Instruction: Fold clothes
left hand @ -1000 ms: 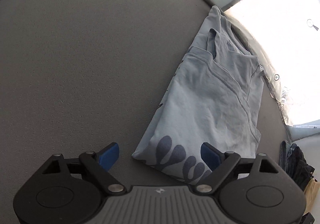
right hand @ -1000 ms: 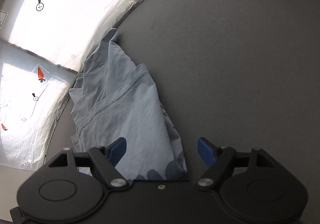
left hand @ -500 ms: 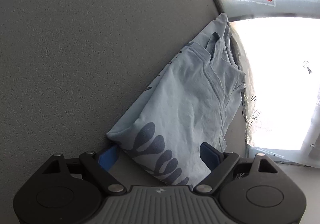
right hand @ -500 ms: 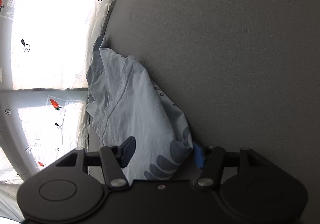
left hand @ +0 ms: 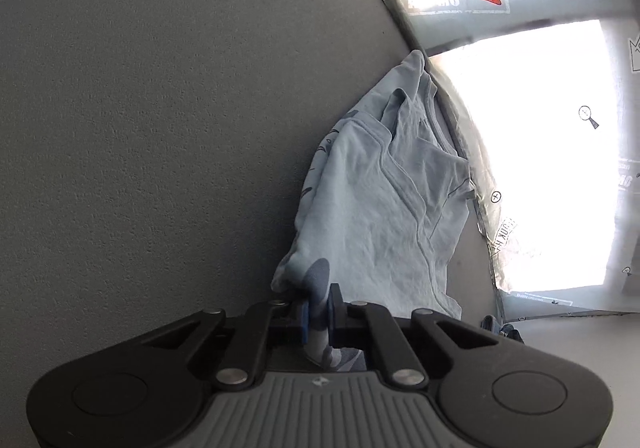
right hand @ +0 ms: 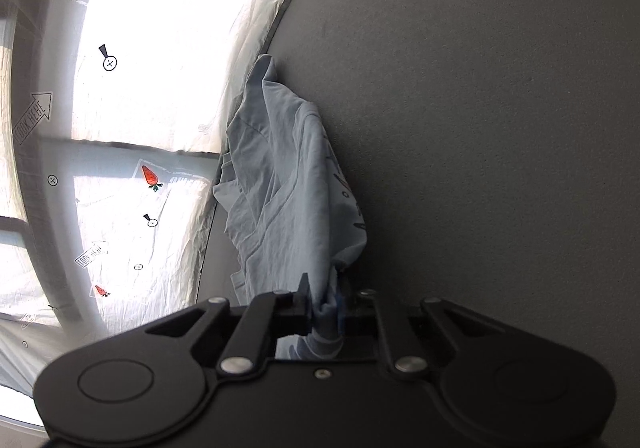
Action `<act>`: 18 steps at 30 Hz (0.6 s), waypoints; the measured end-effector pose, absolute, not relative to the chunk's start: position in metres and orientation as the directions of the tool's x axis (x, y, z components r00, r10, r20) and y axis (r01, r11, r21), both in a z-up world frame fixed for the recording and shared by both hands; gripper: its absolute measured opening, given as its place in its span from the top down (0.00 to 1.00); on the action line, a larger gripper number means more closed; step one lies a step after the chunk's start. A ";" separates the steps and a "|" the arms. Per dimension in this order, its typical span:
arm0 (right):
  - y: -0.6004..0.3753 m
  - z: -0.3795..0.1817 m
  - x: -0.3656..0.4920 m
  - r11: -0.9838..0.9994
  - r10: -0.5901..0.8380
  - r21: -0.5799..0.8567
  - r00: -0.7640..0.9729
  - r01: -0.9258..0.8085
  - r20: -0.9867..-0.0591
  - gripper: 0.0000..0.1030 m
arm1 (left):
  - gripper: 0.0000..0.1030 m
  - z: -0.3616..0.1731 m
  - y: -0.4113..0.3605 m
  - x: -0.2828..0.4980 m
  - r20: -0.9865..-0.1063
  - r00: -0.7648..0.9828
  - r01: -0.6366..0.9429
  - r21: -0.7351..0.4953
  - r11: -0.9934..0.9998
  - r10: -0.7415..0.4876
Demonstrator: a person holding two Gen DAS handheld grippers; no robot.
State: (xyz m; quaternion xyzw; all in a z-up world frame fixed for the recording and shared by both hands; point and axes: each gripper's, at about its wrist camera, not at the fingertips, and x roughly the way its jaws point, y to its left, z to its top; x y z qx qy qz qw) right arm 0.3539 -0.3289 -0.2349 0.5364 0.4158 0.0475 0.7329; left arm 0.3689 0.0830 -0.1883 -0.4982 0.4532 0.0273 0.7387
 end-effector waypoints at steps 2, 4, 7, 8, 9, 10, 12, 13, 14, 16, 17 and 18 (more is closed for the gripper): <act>-0.331 -0.232 0.341 0.416 0.522 0.823 0.640 0.386 -0.564 0.90 | 0.93 -0.181 0.085 0.355 -0.692 0.594 -0.492 -0.716 0.496 -0.410; -0.332 -0.227 0.331 0.426 0.520 0.814 0.630 0.394 -0.577 0.90 | 0.93 -0.176 0.086 0.340 -0.695 0.594 -0.497 -0.713 0.494 -0.405; -0.332 -0.220 0.315 0.455 0.513 0.793 0.608 0.405 -0.606 0.90 | 0.94 -0.170 0.084 0.316 -0.709 0.585 -0.513 -0.700 0.497 -0.394; -0.332 -0.218 0.308 0.463 0.514 0.784 0.596 0.413 -0.617 0.90 | 0.94 -0.168 0.084 0.309 -0.711 0.583 -0.520 -0.698 0.492 -0.393; -0.333 -0.216 0.302 0.465 0.515 0.778 0.586 0.423 -0.626 0.89 | 0.95 -0.165 0.082 0.301 -0.717 0.577 -0.527 -0.693 0.492 -0.392; -0.333 -0.214 0.296 0.467 0.516 0.772 0.576 0.431 -0.634 0.89 | 0.95 -0.162 0.080 0.292 -0.727 0.565 -0.533 -0.682 0.501 -0.389; -0.334 -0.207 0.282 0.483 0.516 0.757 0.556 0.440 -0.652 0.90 | 0.95 -0.155 0.076 0.276 -0.746 0.542 -0.542 -0.662 0.518 -0.387; -0.334 -0.204 0.276 0.489 0.515 0.752 0.550 0.441 -0.657 0.90 | 0.95 -0.154 0.074 0.272 -0.753 0.532 -0.546 -0.654 0.523 -0.387; -0.334 -0.202 0.268 0.495 0.515 0.746 0.541 0.445 -0.664 0.89 | 0.95 -0.152 0.073 0.267 -0.760 0.521 -0.549 -0.647 0.529 -0.389; -0.337 -0.199 0.257 0.487 0.516 0.746 0.539 0.454 -0.665 0.89 | 0.95 -0.150 0.072 0.260 -0.767 0.504 -0.551 -0.639 0.536 -0.397; -0.338 -0.199 0.252 0.474 0.518 0.749 0.542 0.462 -0.662 0.89 | 0.95 -0.150 0.072 0.258 -0.767 0.500 -0.551 -0.640 0.535 -0.402; -0.340 -0.199 0.249 0.466 0.517 0.752 0.546 0.466 -0.659 0.89 | 0.95 -0.150 0.072 0.256 -0.765 0.498 -0.550 -0.642 0.534 -0.407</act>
